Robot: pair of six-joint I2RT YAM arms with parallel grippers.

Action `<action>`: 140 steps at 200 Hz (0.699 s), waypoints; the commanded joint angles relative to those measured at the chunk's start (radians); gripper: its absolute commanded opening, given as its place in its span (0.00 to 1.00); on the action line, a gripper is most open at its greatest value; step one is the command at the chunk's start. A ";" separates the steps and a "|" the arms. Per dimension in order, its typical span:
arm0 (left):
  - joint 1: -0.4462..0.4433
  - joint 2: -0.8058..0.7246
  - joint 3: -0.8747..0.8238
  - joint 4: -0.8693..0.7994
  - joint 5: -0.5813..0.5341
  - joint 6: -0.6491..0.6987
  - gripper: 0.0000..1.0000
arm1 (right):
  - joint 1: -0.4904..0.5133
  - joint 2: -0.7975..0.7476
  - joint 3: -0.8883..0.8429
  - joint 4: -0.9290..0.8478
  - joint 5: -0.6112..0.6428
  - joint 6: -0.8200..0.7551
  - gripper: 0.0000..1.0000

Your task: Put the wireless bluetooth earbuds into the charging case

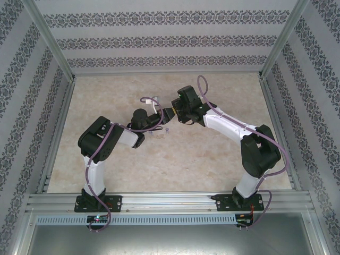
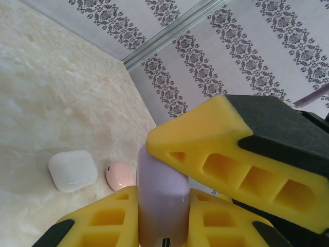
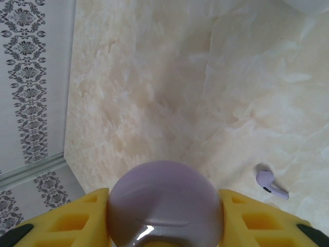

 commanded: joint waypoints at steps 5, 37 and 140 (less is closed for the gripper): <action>-0.007 0.009 0.002 0.064 -0.018 -0.032 0.00 | 0.009 -0.042 0.009 -0.003 -0.001 0.016 0.54; -0.006 -0.001 0.001 0.054 -0.011 -0.033 0.00 | -0.038 -0.094 0.015 0.020 0.009 -0.037 0.75; 0.042 -0.163 0.082 -0.213 0.288 0.100 0.00 | -0.241 -0.367 -0.204 0.086 -0.303 -0.765 0.79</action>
